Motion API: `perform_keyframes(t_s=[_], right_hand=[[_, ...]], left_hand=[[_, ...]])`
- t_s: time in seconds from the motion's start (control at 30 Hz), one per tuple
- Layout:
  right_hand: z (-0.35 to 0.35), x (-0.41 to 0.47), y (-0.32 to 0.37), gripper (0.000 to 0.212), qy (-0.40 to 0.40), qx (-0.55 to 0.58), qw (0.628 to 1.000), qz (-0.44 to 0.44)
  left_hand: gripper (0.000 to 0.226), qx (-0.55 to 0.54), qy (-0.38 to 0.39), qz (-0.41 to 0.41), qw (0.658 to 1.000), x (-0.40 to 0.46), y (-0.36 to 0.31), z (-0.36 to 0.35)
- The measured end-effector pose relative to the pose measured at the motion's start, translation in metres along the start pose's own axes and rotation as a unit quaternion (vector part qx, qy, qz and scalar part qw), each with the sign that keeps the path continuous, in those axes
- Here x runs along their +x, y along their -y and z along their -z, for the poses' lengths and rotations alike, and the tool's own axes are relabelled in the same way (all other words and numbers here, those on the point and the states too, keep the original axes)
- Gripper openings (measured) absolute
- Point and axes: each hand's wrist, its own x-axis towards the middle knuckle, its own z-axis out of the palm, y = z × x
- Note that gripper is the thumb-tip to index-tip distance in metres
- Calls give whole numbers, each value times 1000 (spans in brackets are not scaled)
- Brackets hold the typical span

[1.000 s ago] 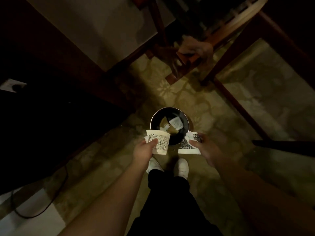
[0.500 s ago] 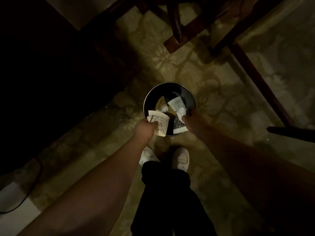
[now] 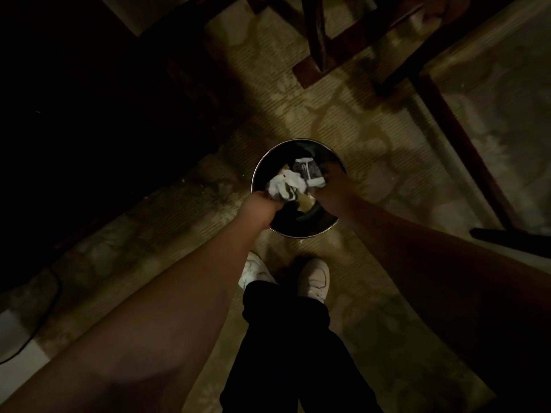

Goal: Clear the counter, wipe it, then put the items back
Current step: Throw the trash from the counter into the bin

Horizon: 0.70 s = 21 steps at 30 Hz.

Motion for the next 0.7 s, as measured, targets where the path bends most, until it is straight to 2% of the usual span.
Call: perform_keyframes(t_s=[0.1,0.27,0.4,0.47,0.7], right_hand=[[4,-9,-8,60,2,-17,1000,-7],[27,-46,6,38,22,-85,996,0],[55,-90,30,40,37,-89,995,14],[71,-117,45,30,15,-83,996,25],[124,-224,107,29,11,-82,993,83]], left_hand=[[46,25,4,-8,1000,-13,-3,5],[35,81,0,-40,996,-58,-12,21],[24,135,-17,-70,988,-112,-26,40],[23,161,-33,-93,982,-144,-34,51],[15,122,-85,-148,978,-269,-52,88]])
